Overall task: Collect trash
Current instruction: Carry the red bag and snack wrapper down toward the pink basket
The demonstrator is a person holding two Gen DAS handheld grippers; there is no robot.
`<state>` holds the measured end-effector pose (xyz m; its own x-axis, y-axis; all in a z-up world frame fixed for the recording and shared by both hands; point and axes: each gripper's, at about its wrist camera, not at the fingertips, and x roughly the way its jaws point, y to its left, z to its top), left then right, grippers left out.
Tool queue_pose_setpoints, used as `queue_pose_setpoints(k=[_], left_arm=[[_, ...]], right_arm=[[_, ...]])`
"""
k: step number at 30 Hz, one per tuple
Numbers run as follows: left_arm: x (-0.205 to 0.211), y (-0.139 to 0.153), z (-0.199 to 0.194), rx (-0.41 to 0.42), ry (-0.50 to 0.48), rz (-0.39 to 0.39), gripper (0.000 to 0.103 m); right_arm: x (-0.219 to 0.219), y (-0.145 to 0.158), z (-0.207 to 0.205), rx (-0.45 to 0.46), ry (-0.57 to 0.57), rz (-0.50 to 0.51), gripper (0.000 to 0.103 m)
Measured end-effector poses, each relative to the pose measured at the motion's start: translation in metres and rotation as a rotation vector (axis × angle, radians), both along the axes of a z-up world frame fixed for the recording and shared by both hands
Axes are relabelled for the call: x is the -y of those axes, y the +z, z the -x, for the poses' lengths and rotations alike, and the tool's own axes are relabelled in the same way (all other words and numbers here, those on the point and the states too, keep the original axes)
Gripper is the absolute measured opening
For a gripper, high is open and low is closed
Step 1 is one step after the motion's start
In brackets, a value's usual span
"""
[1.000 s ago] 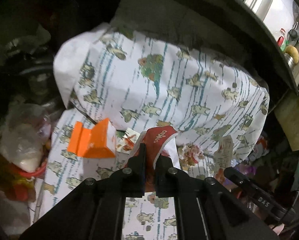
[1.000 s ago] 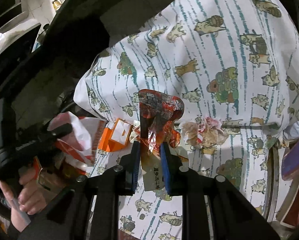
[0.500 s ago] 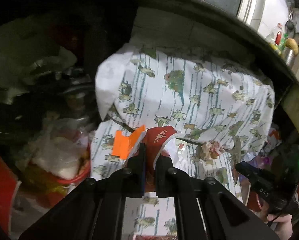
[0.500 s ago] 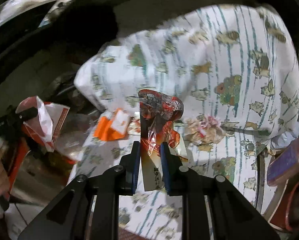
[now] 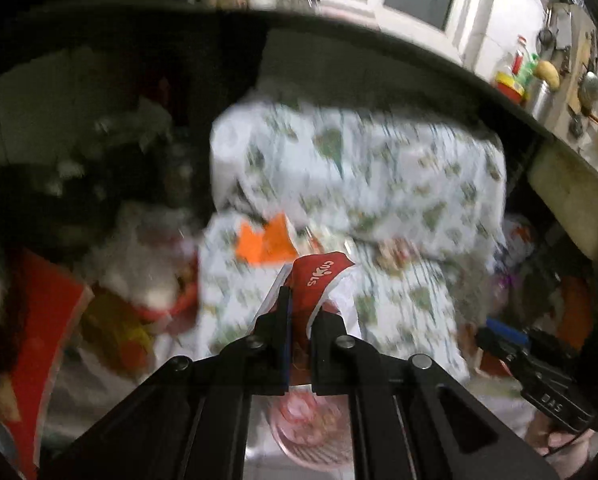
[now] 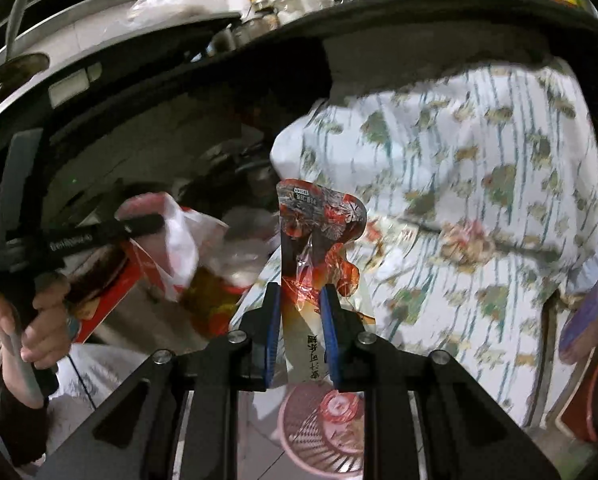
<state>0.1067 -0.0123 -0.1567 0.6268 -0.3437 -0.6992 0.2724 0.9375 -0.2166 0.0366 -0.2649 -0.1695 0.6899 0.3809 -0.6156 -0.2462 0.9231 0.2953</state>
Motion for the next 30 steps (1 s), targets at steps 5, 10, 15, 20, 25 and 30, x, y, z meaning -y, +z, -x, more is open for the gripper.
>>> queue_pose_setpoints(k=[5, 10, 15, 20, 25, 30], left_arm=[[0.007, -0.063, 0.006, -0.161, 0.002, 0.005, 0.007], [0.018, -0.115, -0.001, -0.343, -0.034, -0.030, 0.007], [0.026, -0.142, -0.008, -0.381, -0.054, -0.056, 0.007], [0.034, -0.170, -0.014, -0.467, -0.049, -0.043, 0.007], [0.039, -0.189, -0.014, -0.512, -0.065, -0.048, 0.007], [0.043, -0.201, -0.010, -0.593, -0.109, 0.027, 0.007]], right_arm=[[-0.010, -0.052, 0.006, -0.127, 0.003, -0.041, 0.019], [-0.022, -0.096, 0.007, -0.250, 0.054, 0.035, 0.019], [-0.016, -0.137, 0.003, -0.378, 0.032, 0.033, 0.019], [-0.013, -0.165, 0.000, -0.462, 0.008, 0.019, 0.019], [-0.007, -0.185, -0.005, -0.533, -0.038, -0.017, 0.019], [0.001, -0.198, -0.009, -0.576, -0.091, -0.046, 0.019]])
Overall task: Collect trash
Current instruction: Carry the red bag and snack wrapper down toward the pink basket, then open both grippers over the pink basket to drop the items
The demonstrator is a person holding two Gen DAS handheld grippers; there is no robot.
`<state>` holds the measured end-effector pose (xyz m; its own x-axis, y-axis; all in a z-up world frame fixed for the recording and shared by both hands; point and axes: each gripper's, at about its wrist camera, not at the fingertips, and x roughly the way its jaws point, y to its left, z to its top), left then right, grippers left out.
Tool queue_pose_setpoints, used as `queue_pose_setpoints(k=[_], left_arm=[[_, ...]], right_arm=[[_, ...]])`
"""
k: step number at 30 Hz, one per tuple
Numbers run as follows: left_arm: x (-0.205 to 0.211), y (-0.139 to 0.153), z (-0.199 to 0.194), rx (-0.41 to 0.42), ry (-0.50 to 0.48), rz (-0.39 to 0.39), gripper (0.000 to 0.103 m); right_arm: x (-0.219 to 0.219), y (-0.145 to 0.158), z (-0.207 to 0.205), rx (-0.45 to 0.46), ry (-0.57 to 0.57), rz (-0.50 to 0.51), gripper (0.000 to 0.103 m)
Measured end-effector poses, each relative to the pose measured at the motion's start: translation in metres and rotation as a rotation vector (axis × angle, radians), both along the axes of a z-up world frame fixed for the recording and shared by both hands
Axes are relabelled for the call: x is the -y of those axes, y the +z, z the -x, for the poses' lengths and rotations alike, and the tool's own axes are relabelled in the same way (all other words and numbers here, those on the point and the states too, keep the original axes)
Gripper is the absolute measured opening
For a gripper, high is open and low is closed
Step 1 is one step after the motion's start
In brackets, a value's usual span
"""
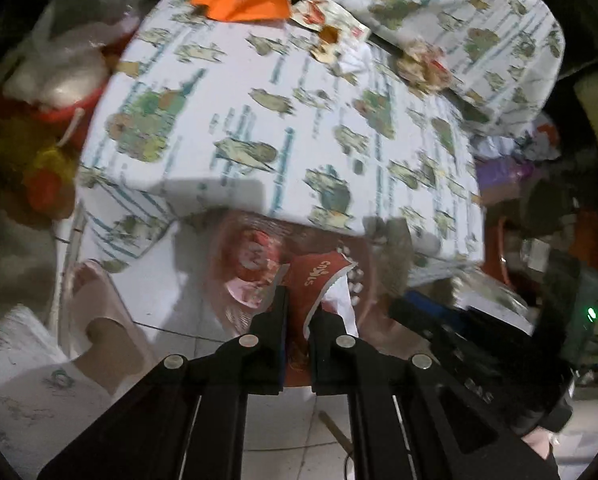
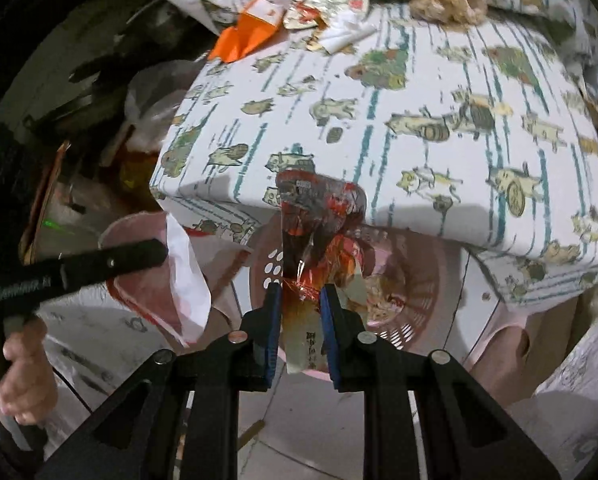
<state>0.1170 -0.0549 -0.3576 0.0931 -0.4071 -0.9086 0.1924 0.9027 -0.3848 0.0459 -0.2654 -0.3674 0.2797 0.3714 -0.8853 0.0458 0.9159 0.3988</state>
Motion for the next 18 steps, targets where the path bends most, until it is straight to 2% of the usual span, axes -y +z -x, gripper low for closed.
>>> queue_pose_setpoints(k=[3, 9, 11, 12, 13, 15, 18], left_arm=[[0.005, -0.005, -0.003, 0.014, 0.005, -0.037, 0.007], [0.013, -0.032, -0.009, -0.109, 0.006, 0.009, 0.009], [0.015, -0.037, -0.010, -0.144, -0.005, 0.052, 0.027], [0.013, -0.037, -0.012, -0.147, 0.008, 0.063, 0.038], [0.012, -0.034, -0.013, -0.129, 0.020, 0.050, 0.050], [0.007, -0.021, -0.016, -0.056, 0.043, 0.000, 0.064], [0.000, -0.002, -0.019, 0.008, 0.054, -0.015, 0.067]], right_arm=[[-0.001, -0.008, -0.003, -0.044, -0.011, -0.045, 0.019], [-0.007, -0.025, -0.002, -0.109, -0.007, -0.043, 0.019], [-0.004, -0.028, -0.004, -0.120, -0.016, -0.044, 0.019], [-0.002, -0.028, -0.005, -0.120, -0.024, -0.040, 0.019], [0.000, -0.026, -0.005, -0.111, -0.034, -0.031, 0.020], [0.006, -0.020, -0.006, -0.078, -0.053, -0.001, 0.021], [0.009, -0.007, -0.010, -0.024, -0.050, 0.039, 0.021]])
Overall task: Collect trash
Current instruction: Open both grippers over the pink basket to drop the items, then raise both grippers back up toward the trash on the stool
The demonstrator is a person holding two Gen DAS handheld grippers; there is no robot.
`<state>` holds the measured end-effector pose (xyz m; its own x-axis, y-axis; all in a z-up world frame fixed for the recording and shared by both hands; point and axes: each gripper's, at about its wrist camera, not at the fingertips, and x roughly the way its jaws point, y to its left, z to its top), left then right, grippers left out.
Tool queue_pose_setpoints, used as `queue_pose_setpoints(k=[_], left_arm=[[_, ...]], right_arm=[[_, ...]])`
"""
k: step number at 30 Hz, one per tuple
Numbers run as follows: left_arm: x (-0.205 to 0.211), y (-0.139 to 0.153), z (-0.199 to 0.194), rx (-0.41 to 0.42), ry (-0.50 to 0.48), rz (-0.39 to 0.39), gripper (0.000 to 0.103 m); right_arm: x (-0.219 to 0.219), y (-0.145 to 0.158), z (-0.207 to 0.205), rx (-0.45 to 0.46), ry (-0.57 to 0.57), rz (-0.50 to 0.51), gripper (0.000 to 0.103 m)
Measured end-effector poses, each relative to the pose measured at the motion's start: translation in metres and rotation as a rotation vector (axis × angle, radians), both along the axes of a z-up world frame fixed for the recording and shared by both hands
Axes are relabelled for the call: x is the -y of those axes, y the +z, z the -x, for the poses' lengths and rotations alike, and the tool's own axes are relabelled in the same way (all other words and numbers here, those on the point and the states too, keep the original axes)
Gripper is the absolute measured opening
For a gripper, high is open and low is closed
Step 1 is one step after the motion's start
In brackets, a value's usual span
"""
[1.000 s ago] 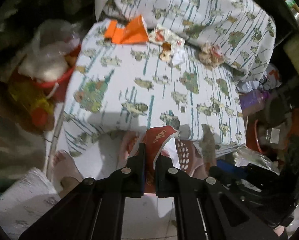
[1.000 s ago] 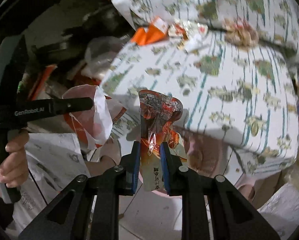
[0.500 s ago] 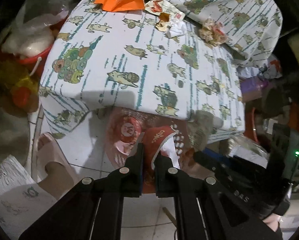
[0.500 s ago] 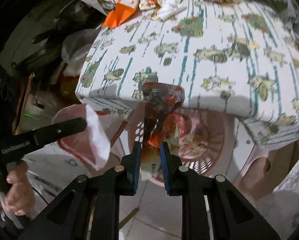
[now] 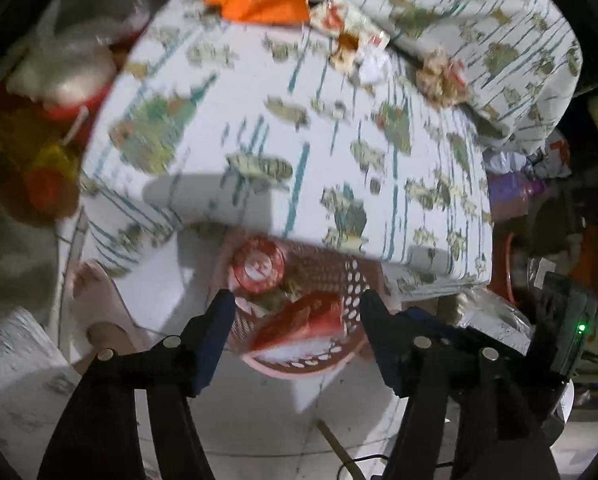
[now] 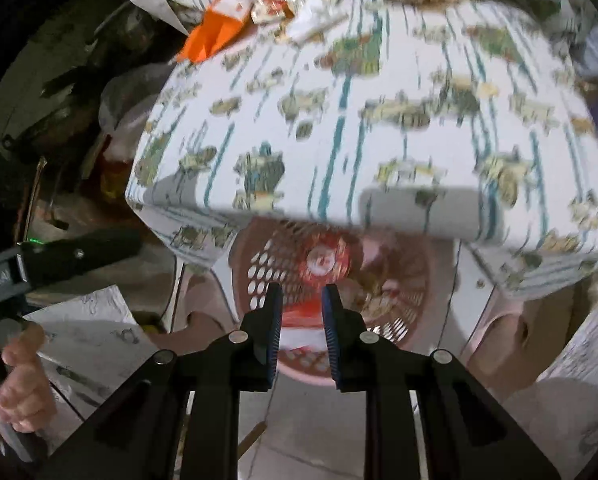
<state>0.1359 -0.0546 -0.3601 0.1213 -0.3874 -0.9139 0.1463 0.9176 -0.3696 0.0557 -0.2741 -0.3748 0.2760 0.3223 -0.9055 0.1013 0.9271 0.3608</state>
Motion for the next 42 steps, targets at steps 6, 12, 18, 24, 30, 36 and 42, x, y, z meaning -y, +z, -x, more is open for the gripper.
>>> queue_pose_setpoints(k=[6, 12, 18, 24, 30, 36, 42], left_arm=[[-0.013, 0.035, 0.002, 0.143, 0.021, -0.058, 0.069], [-0.024, 0.070, 0.006, 0.357, 0.070, -0.183, 0.078], [-0.033, 0.101, 0.013, 0.492, 0.114, -0.161, 0.084], [-0.041, 0.129, 0.026, 0.661, 0.183, -0.165, 0.086], [-0.040, 0.132, 0.022, 0.655, 0.196, -0.229, 0.092], [-0.045, 0.129, 0.019, 0.633, 0.244, -0.215, 0.092], [-0.048, 0.131, 0.010, 0.648, 0.265, -0.297, 0.092]], right_arm=[[-0.005, 0.027, -0.005, 0.136, 0.000, 0.077, 0.042], [-0.010, 0.055, -0.007, 0.275, -0.001, 0.121, 0.057], [-0.010, 0.075, -0.006, 0.375, -0.042, 0.177, 0.064], [-0.007, 0.094, -0.001, 0.457, -0.068, 0.196, 0.073], [-0.003, 0.107, 0.002, 0.500, -0.092, 0.232, 0.085], [0.004, 0.119, 0.003, 0.542, -0.112, 0.266, 0.088], [0.004, 0.120, 0.003, 0.547, -0.113, 0.250, 0.089]])
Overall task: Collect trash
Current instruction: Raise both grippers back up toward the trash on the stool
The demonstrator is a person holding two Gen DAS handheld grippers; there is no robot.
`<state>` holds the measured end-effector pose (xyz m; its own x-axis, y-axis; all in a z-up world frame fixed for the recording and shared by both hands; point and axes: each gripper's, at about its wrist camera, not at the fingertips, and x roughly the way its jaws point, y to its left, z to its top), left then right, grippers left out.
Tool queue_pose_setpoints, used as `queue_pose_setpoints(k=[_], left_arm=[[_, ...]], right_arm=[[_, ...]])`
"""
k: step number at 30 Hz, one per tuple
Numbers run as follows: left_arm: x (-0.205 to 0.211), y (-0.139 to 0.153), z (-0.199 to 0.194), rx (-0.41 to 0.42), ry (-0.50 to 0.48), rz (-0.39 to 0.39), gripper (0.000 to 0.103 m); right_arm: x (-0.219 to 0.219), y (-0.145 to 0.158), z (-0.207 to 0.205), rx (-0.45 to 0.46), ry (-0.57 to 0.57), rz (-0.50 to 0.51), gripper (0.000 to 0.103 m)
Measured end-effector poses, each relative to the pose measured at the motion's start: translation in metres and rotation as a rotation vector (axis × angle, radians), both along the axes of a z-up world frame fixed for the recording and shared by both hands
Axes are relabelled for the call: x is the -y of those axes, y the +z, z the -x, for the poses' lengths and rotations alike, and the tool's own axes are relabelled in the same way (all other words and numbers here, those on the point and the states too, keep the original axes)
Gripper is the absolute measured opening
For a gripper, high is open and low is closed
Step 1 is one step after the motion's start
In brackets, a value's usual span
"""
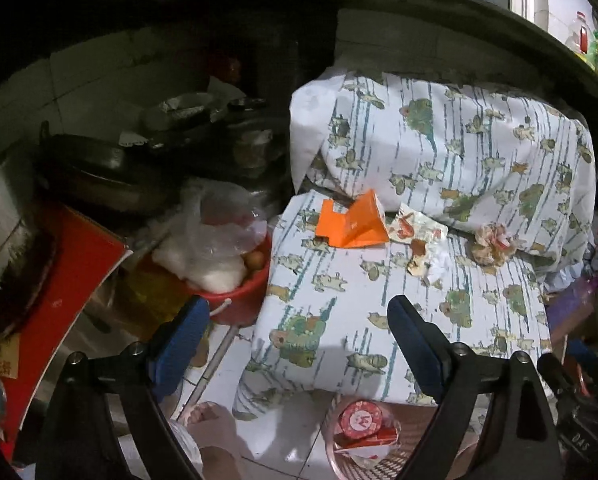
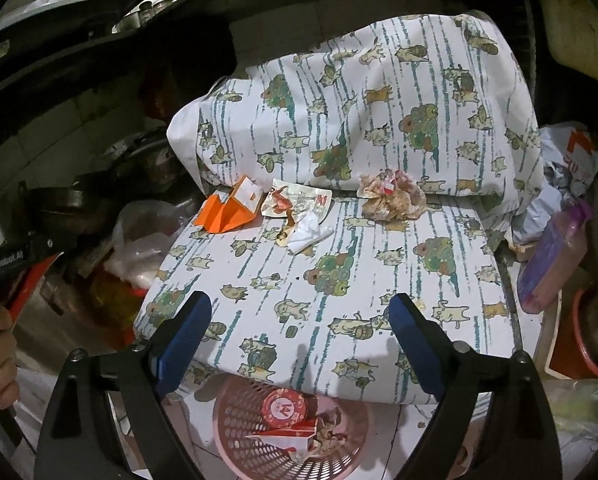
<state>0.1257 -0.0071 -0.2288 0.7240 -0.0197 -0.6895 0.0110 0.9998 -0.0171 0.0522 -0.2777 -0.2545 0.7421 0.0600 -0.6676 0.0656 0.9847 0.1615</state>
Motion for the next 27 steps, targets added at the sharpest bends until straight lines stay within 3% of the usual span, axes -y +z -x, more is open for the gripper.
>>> queue_pose_setpoints(k=[7, 14, 23, 27], left_arm=[[0.003, 0.016, 0.001, 0.048, -0.030, 0.028, 0.092], [0.010, 0.020, -0.036, -0.016, -0.027, 0.072, 0.095], [0.040, 0.044, -0.080, 0.074, -0.071, -0.045, 0.095], [0.052, 0.053, -0.095, 0.136, -0.144, -0.090, 0.095]], right_arm=[[-0.006, 0.006, -0.003, 0.004, 0.024, 0.019, 0.089], [0.002, 0.014, -0.017, 0.023, 0.017, 0.063, 0.089], [0.018, 0.027, -0.055, 0.063, -0.025, 0.094, 0.090], [0.021, 0.036, -0.073, 0.092, -0.021, 0.110, 0.090]])
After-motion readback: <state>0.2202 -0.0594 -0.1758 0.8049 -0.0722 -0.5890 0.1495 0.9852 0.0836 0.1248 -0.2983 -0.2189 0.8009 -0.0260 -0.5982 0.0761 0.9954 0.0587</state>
